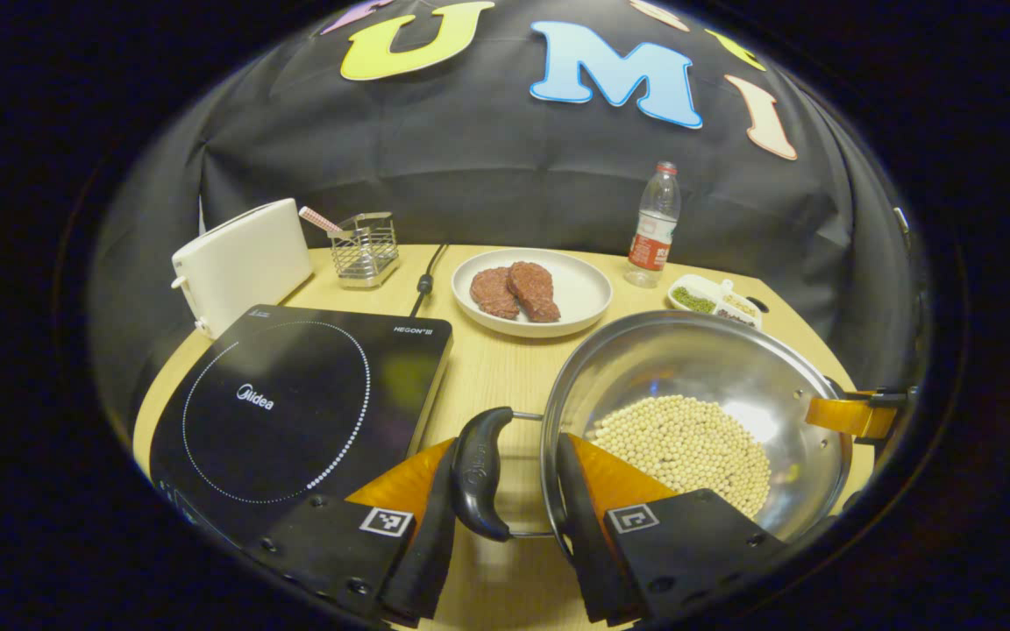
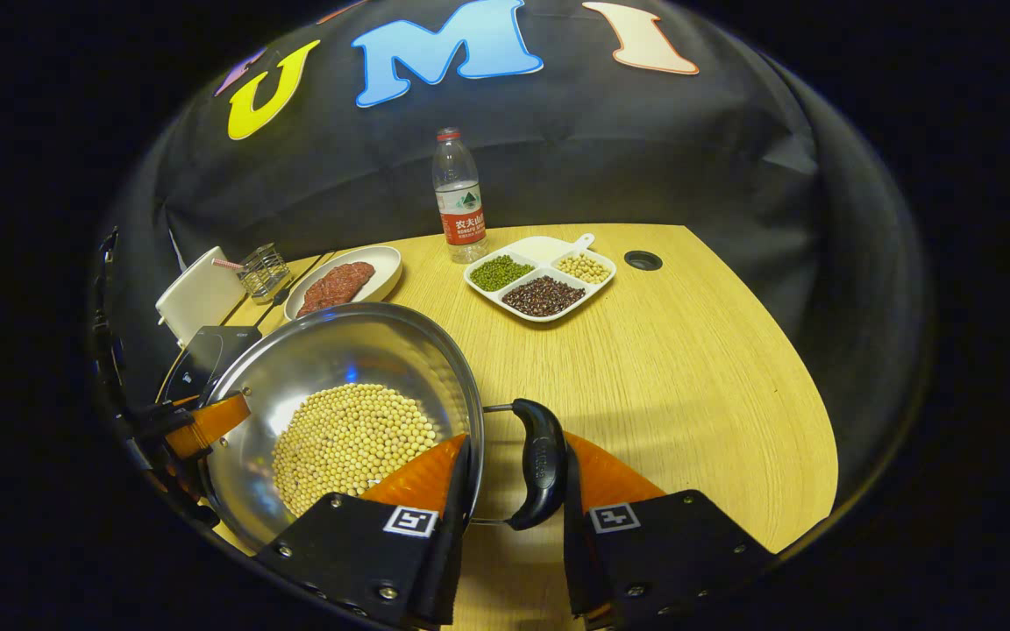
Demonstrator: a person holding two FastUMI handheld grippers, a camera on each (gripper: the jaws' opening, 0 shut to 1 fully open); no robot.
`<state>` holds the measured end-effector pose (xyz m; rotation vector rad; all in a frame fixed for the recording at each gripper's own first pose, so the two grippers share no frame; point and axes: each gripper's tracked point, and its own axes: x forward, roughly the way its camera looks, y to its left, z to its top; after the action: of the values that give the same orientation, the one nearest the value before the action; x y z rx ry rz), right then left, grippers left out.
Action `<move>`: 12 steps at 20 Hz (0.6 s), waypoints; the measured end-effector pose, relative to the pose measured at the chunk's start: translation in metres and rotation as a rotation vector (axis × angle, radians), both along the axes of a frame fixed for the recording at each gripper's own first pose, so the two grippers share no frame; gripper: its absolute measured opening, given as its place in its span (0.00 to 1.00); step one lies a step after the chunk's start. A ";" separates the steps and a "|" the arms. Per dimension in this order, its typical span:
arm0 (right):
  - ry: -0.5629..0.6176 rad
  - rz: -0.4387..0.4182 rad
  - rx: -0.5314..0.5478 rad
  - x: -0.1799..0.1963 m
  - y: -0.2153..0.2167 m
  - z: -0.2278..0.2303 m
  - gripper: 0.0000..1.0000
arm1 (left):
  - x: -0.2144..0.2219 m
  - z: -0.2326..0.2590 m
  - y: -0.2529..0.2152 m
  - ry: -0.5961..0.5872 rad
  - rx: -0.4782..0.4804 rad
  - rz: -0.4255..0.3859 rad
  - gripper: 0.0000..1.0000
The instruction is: First push the handle of the pot to place it horizontally, then grasp the pot with both hands and set it on the induction cooktop.
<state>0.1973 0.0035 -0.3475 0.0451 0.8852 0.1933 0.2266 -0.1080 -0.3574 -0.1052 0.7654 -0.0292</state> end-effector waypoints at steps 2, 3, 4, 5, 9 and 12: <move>-0.009 -0.001 -0.008 -0.002 0.001 0.007 0.48 | 0.000 0.009 0.002 -0.022 0.005 -0.004 0.63; -0.017 0.000 -0.011 -0.003 0.004 0.012 0.48 | 0.000 0.013 0.003 -0.027 0.007 -0.006 0.63; -0.024 0.000 -0.014 -0.003 0.006 0.018 0.48 | -0.001 0.016 0.006 -0.031 0.000 -0.002 0.70; -0.026 -0.002 -0.015 -0.004 0.010 0.023 0.48 | 0.000 0.019 0.009 -0.035 -0.008 -0.002 0.62; -0.049 -0.015 -0.021 -0.011 0.031 0.042 0.48 | 0.001 0.034 0.028 -0.057 -0.010 -0.006 0.62; -0.057 -0.035 -0.013 -0.017 0.050 0.054 0.48 | 0.003 0.045 0.049 -0.066 -0.013 -0.015 0.66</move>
<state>0.1802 0.0537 -0.2938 0.0427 0.8279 0.1560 0.2299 -0.0594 -0.3124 -0.1101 0.7003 -0.0521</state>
